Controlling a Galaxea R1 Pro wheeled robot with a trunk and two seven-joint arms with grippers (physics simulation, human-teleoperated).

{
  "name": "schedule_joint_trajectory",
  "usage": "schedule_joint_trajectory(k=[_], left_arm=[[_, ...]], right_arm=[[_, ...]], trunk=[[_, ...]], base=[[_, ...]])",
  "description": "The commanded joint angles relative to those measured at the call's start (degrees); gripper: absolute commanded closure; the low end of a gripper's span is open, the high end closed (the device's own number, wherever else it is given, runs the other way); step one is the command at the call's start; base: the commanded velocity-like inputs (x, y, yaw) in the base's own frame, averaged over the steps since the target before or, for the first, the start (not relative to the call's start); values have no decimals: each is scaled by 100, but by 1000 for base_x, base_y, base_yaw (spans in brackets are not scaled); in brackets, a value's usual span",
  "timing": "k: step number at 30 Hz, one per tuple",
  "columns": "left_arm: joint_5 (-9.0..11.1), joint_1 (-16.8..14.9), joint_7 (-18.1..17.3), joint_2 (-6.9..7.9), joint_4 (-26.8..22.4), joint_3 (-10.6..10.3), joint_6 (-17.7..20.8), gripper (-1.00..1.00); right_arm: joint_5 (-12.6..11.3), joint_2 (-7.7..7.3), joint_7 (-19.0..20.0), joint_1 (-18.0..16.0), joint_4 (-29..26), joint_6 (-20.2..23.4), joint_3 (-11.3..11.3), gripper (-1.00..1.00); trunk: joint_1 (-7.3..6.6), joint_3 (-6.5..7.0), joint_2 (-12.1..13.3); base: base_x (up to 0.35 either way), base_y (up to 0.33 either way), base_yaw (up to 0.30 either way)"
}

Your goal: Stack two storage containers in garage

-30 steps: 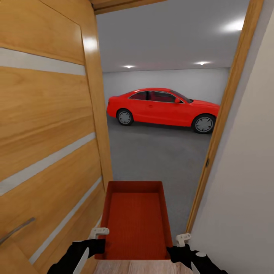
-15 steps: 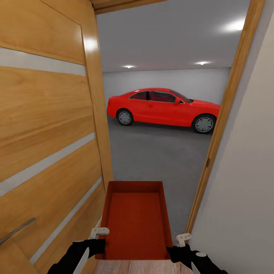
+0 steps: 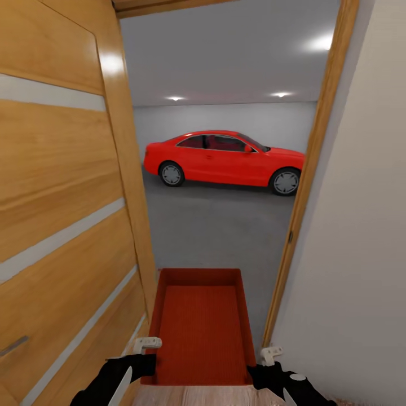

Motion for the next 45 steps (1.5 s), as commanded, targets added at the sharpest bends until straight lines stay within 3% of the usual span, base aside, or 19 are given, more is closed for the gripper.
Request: schedule_joint_trajectory(k=[1, 23, 45], left_arm=[[-5, 0, 31, -216, -17, -2, -186, 100], [-5, 0, 31, -216, -17, -2, -186, 100], [-5, 0, 30, -213, -17, -2, -186, 100]], right_arm=[[66, 122, 19, -2, 12, 34, -53, 100], [66, 122, 22, -2, 12, 34, -53, 100], [75, 122, 23, -2, 12, 26, -53, 100]], trunk=[[3, -7, -8], [3, -7, -8], [3, -7, -8]], base=[[0, 0, -277], [0, 0, -267], [20, 14, -10]])
